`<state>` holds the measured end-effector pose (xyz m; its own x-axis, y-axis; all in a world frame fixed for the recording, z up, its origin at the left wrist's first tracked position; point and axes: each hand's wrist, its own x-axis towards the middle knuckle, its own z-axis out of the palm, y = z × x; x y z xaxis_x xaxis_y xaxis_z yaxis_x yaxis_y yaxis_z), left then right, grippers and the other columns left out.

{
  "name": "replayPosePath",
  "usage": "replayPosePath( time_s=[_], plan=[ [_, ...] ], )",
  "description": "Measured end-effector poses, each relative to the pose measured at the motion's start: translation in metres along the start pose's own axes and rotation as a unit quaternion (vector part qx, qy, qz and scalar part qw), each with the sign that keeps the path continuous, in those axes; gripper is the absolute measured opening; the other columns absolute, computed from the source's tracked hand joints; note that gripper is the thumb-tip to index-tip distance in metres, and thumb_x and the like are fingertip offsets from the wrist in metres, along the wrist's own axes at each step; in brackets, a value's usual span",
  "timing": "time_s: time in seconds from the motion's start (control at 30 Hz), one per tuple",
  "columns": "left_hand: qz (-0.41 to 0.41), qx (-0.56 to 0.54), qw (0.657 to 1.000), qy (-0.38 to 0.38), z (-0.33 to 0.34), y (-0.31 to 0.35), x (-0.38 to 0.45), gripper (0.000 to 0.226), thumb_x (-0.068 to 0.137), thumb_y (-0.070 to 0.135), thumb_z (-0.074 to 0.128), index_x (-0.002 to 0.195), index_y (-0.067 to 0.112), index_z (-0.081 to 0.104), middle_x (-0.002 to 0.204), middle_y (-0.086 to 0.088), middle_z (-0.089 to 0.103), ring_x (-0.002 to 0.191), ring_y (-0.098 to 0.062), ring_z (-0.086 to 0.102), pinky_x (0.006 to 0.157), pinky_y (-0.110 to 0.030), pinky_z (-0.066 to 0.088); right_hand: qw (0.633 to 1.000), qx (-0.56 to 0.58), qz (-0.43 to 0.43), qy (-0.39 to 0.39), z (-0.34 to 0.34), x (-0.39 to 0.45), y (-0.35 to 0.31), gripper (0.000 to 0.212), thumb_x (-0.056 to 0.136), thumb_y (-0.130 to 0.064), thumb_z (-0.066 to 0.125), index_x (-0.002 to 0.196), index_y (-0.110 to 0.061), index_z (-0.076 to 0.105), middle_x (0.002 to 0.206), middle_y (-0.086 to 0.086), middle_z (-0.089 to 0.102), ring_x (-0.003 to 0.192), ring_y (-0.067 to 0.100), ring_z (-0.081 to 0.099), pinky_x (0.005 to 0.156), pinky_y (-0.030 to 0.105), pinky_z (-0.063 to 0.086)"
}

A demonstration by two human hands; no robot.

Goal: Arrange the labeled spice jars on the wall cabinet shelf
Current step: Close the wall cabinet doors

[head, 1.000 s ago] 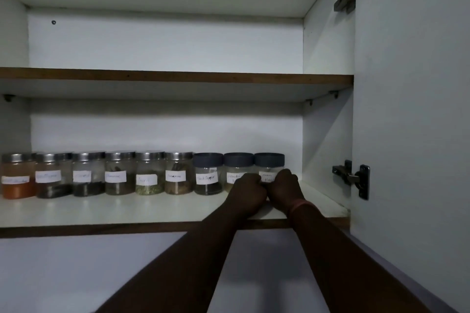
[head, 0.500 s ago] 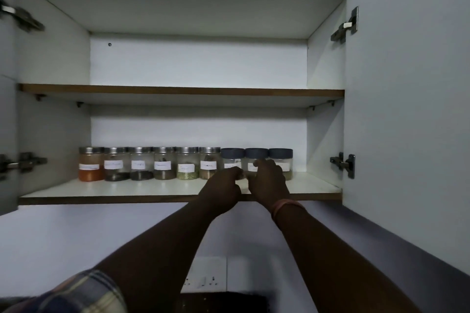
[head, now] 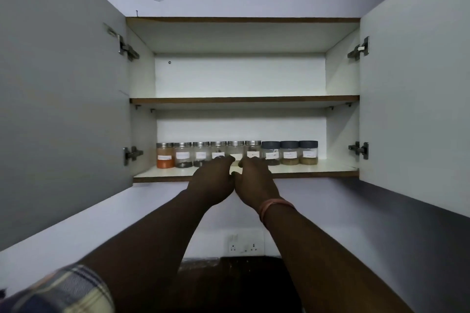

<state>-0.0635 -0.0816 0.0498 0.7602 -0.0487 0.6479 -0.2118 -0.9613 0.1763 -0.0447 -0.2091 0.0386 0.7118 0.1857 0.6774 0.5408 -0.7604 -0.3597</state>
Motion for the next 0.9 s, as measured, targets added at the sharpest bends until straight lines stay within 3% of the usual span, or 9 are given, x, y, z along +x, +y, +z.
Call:
replayPosePath(
  time_s=[0.27, 0.53, 0.73, 0.9],
  plan=[
    [-0.043, 0.040, 0.998, 0.035, -0.093, -0.034, -0.083, 0.054, 0.089, 0.014, 0.052, 0.142, 0.023, 0.051, 0.137, -0.005, 0.062, 0.123, -0.026, 0.061, 0.096, -0.037, 0.053, 0.999, -0.003, -0.036, -0.008, -0.022, -0.062, -0.087, 0.035, 0.100, -0.027, 0.058, 0.130, -0.009, 0.059, 0.131, 0.013, 0.059, 0.127, 0.033, 0.053, 0.105, 0.042, 0.047],
    [-0.108, 0.079, 0.985, 0.106, -0.167, -0.049, -0.159, 0.048, 0.088, 0.018, 0.053, 0.135, 0.022, 0.056, 0.129, -0.006, 0.068, 0.114, -0.027, 0.066, 0.092, -0.041, 0.057, 0.995, 0.045, -0.093, -0.006, -0.040, -0.107, -0.174, 0.032, 0.100, -0.029, 0.056, 0.126, -0.011, 0.059, 0.126, 0.012, 0.059, 0.121, 0.033, 0.054, 0.101, 0.045, 0.048],
    [-0.140, 0.117, 0.969, 0.164, -0.210, -0.057, -0.209, 0.050, 0.089, 0.018, 0.053, 0.139, 0.017, 0.055, 0.127, -0.010, 0.068, 0.110, -0.029, 0.066, 0.086, -0.039, 0.056, 0.988, 0.123, -0.087, -0.021, -0.041, -0.130, -0.230, 0.030, 0.100, -0.028, 0.057, 0.122, -0.008, 0.061, 0.125, 0.014, 0.061, 0.120, 0.034, 0.056, 0.100, 0.042, 0.049],
    [-0.197, 0.145, 0.946, 0.215, -0.249, -0.092, -0.242, 0.060, 0.088, 0.013, 0.055, 0.147, 0.012, 0.046, 0.150, -0.014, 0.049, 0.134, -0.035, 0.050, 0.106, -0.046, 0.048, 0.976, 0.168, -0.124, -0.058, -0.021, -0.152, -0.290, 0.031, 0.100, -0.030, 0.060, 0.123, -0.010, 0.061, 0.125, 0.012, 0.063, 0.118, 0.030, 0.058, 0.098, 0.038, 0.050]
  ],
)
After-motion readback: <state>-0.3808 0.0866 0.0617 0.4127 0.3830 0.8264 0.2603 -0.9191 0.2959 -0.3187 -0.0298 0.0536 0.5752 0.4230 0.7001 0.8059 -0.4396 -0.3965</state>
